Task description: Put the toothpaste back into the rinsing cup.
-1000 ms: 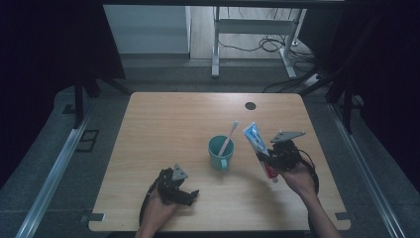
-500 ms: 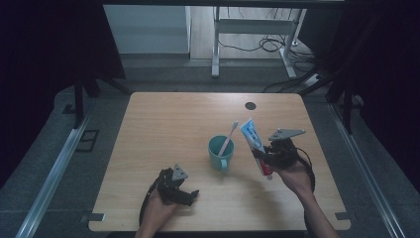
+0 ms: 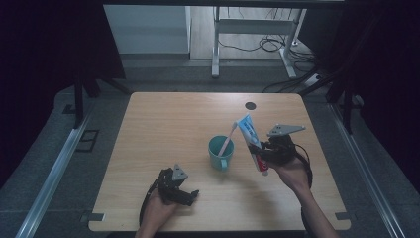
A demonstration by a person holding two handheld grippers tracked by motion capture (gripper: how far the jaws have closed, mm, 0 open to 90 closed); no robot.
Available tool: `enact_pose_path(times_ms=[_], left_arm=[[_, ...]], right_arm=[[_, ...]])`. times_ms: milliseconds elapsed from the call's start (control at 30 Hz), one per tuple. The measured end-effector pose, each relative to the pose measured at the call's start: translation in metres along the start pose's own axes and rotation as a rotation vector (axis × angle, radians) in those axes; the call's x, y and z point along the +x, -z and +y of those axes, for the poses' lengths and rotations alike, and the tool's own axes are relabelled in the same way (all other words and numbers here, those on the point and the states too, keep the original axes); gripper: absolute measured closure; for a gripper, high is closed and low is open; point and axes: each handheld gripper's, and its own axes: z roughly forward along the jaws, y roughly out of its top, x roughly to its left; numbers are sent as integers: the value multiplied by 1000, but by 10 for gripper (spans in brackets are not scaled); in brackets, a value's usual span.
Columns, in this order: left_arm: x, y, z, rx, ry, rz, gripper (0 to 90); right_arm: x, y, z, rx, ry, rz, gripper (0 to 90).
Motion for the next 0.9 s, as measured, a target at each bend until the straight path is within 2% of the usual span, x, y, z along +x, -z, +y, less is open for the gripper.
enact_pose_path(times_ms=[133,900], left_arm=[[0,0,0,0,0,0,6],[0,0,0,0,0,0,6]], right_arm=[[2,0,4,-11,-9,17,708],[10,-6,31,-64,0,46,708]])
